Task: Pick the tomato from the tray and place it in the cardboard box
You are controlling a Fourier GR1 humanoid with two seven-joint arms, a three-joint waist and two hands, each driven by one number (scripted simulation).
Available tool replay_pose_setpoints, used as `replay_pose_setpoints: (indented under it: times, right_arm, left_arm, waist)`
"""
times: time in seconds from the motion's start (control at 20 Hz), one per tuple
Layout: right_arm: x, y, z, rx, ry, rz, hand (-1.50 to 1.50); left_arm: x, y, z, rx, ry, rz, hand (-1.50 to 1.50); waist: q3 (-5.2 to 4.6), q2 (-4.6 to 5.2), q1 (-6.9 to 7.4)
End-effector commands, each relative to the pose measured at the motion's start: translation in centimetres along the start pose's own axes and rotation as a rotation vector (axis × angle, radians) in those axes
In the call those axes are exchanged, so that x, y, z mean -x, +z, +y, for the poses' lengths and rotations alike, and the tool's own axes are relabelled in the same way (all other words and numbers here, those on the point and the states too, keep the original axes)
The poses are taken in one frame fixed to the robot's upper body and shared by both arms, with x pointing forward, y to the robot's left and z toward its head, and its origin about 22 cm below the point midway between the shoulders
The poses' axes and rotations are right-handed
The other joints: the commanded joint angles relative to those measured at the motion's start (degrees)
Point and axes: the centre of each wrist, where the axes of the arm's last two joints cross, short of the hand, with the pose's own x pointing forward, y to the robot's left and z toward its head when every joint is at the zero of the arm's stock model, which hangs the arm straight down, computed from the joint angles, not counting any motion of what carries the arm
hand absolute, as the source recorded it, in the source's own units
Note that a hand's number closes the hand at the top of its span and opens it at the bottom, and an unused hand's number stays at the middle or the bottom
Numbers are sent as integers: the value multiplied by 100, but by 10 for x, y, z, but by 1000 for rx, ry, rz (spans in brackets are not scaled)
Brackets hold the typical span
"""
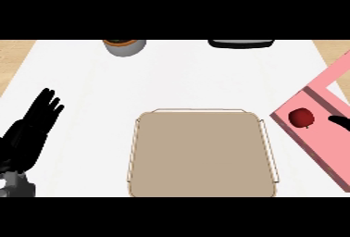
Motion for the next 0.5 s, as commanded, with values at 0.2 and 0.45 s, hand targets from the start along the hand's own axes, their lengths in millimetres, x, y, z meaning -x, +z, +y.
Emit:
replay_pose_setpoints:
  times: [0.2, 0.45]
  right_arm:
    - [33, 10, -91, 97, -190, 51, -150]
    - [60, 11, -145, 114, -211, 42, -150]
  left_arm:
    - [10, 11, 0, 16, 9, 15, 0]
    - [-13, 9, -1, 25, -15, -13, 0]
  waist:
    - [-2, 5, 12]
    - [1, 15, 43]
